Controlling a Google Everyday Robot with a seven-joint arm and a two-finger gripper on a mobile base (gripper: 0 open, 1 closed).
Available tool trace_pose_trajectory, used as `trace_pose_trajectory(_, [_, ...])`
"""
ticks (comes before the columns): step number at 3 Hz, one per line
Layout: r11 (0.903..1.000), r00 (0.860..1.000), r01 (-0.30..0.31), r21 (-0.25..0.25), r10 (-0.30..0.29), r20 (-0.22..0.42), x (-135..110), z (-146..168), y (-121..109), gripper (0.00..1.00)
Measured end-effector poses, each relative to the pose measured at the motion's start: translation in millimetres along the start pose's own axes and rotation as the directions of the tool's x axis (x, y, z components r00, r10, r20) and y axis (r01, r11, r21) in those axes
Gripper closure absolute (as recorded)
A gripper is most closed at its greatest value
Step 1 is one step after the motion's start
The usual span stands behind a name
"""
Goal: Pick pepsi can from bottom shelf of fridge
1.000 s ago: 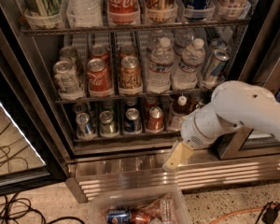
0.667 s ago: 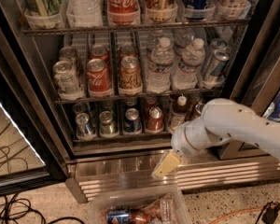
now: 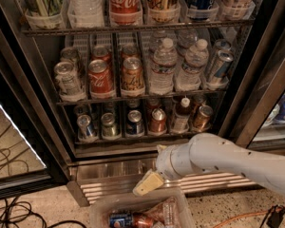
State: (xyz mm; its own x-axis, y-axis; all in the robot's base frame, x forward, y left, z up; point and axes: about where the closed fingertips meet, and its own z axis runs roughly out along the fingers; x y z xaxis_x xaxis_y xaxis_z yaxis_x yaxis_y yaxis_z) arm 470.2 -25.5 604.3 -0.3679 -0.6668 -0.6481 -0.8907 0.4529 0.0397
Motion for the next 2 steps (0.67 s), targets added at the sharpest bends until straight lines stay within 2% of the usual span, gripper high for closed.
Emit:
trace_pose_trajectory(1, [0.9982, 0.999, 0.001, 0.06, -0.004, 0.041, -9.9, 1.0, -13.3, 0.0])
trace_pose_trajectory(2, [0.9982, 0.999, 0.001, 0.06, -0.004, 0.041, -9.9, 1.1, -13.3, 0.0])
